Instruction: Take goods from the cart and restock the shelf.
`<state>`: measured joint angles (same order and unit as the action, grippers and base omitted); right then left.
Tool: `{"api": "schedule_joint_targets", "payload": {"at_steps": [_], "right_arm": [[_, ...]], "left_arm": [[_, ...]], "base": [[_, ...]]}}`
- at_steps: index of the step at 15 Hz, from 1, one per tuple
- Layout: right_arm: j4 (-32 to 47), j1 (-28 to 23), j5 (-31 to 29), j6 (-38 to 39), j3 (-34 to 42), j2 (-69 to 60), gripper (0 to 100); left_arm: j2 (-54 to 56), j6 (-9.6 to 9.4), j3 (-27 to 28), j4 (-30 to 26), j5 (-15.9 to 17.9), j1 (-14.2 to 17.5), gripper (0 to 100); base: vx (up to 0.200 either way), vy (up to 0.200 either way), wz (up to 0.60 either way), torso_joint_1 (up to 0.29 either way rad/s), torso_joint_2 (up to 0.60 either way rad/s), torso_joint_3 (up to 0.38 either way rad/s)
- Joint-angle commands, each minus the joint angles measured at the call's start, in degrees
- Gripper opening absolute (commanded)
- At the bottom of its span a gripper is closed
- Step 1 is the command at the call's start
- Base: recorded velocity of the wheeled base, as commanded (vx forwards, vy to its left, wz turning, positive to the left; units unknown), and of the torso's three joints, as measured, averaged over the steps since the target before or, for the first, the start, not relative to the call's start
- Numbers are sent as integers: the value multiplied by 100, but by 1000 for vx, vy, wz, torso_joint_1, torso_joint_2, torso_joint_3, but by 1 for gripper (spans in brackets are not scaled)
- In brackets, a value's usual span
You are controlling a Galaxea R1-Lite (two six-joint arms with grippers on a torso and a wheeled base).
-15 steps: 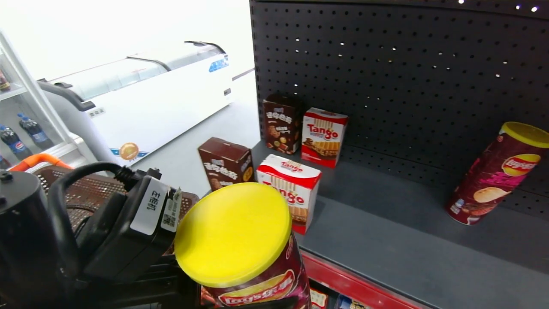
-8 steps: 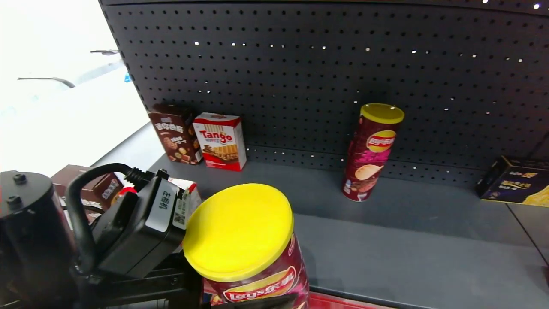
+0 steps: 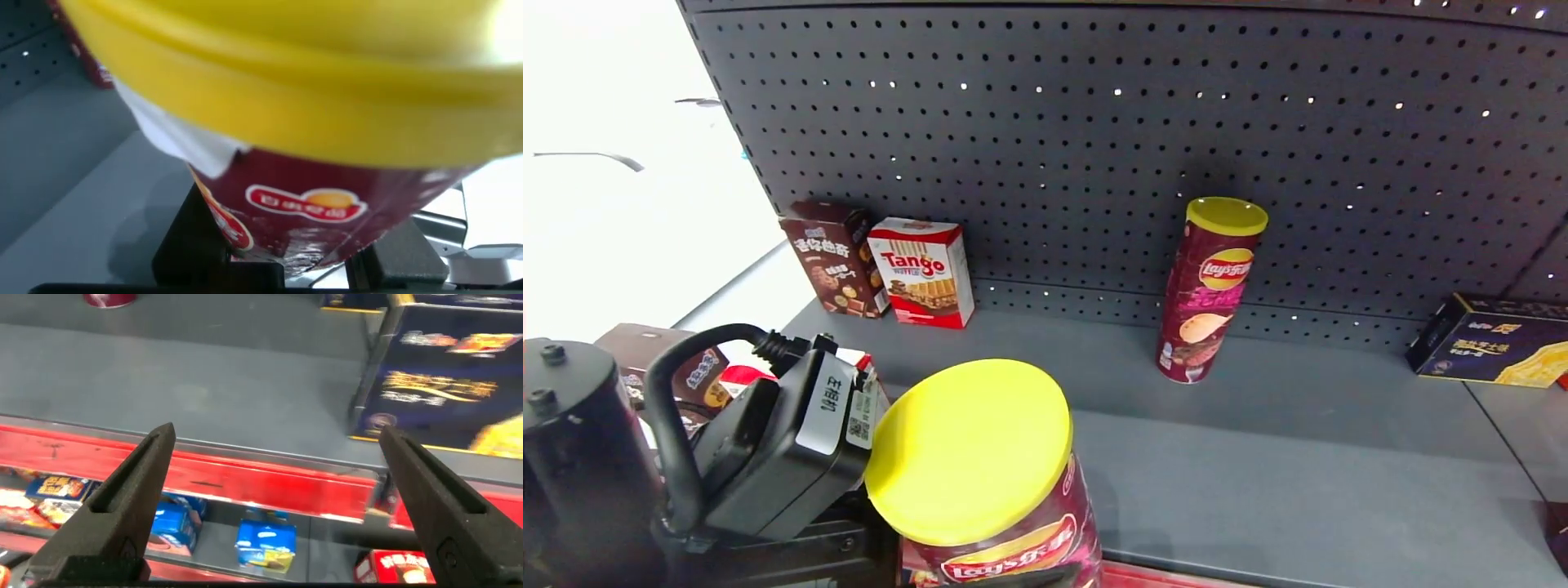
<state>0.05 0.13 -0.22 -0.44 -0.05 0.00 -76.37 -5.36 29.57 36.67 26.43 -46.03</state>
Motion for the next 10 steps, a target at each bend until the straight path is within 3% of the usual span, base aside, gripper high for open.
{"api": "schedule_joint_targets", "payload": {"at_steps": [1,2,5,8,10], "right_arm": [[4,4,-4,0,-4,0,100],[4,4,-4,9,-4,0,100],[4,4,-4,0,-4,0,100],[4,4,-4,0,5,0,100],[4,4,4,0,-4,0,100]], "left_arm": [[0,0,-22,7,3,-2,0],[8,0,-31,7,3,-2,0],[17,9,-66,7,-6,6,0],[263,9,-303,7,-24,244,0],[712,18,-637,-11,-41,595,0]], "base": [[0,0,-600,-7,-2,2],[0,0,-600,2,2,2],[0,0,0,0,0,0],[0,0,0,0,0,0],[0,0,0,0,0,0]]}}
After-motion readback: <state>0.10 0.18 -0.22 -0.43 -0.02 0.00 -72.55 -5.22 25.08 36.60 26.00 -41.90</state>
